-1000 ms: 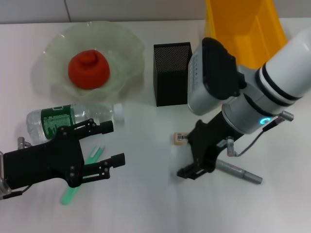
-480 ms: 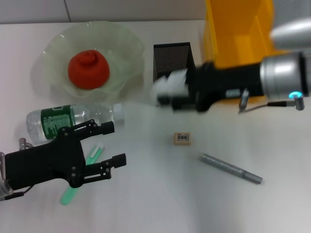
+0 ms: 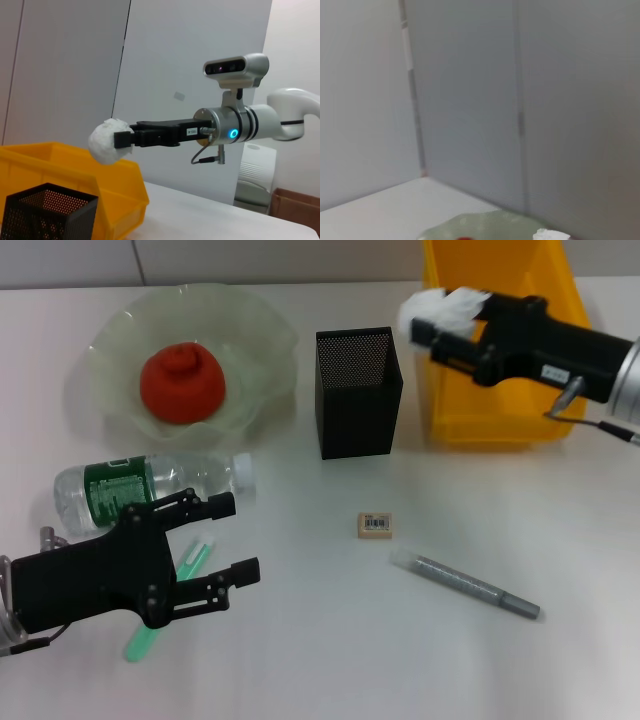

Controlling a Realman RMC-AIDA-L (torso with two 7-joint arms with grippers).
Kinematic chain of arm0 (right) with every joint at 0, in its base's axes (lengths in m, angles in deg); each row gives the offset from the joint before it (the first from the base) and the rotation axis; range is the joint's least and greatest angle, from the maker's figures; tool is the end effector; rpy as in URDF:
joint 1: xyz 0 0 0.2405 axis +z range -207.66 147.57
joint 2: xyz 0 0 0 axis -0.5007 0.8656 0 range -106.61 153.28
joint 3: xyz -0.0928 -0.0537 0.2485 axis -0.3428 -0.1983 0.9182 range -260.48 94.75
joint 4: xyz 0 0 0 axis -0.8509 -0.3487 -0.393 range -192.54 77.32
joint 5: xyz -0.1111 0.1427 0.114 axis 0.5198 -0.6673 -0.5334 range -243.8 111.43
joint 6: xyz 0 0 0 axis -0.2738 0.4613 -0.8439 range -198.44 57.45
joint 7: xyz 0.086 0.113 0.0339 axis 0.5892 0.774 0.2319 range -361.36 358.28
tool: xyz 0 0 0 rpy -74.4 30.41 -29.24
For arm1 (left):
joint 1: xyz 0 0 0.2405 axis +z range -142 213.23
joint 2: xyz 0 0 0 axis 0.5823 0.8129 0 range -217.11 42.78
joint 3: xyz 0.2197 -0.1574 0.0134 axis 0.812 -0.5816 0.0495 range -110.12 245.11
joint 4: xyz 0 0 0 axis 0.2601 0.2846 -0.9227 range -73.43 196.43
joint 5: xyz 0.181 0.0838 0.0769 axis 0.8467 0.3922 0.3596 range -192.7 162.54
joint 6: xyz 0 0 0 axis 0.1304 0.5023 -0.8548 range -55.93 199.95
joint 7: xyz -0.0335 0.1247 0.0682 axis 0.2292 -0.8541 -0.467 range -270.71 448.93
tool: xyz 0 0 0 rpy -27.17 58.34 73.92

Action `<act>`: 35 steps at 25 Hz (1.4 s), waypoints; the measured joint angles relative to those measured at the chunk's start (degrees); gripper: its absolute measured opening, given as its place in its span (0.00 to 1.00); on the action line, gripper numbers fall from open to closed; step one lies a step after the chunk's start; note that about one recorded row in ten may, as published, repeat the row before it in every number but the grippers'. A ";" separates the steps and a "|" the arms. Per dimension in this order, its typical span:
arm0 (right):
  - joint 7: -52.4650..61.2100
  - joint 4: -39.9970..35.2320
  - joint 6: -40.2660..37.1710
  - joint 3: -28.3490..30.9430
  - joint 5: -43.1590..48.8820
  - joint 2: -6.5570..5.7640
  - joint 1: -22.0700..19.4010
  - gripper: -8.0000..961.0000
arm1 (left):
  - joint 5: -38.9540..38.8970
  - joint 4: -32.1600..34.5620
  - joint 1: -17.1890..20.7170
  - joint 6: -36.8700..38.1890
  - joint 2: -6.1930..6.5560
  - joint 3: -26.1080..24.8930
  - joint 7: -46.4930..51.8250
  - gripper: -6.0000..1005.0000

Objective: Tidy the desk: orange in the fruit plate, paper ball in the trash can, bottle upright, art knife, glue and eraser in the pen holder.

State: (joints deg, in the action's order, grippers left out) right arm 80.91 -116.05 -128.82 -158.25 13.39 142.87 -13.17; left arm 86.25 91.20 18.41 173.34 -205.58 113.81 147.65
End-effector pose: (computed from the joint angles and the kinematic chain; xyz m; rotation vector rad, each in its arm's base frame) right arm 0.2293 0.3639 -0.0044 -2.3750 0.5040 0.7771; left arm -0.3060 0.2472 -0.0198 -2.7005 -0.4387 -1.0146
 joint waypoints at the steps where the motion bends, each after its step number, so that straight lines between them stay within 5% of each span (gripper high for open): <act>1: -1.57 0.75 0.41 0.41 -1.22 0.00 -0.05 0.53 | 0.00 0.00 -0.08 0.00 -0.02 0.00 0.00 0.77; 14: -19.91 18.38 2.16 11.20 -16.24 -0.28 4.80 0.53 | 0.00 0.00 -0.20 -0.01 0.00 0.00 0.00 0.77; 30: -26.93 22.87 5.07 10.80 -16.32 -0.03 7.37 0.56 | 0.00 0.01 -0.41 -0.08 0.03 0.00 0.00 0.77; 35: -27.09 22.91 4.71 10.77 -16.36 0.06 7.38 0.73 | 0.00 0.00 -0.48 -0.08 -0.02 0.00 0.00 0.77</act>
State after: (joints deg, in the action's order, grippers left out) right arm 53.82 -93.14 -124.11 -147.47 -2.97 142.93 -5.79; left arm 86.26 91.20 17.93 173.26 -205.60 113.81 147.64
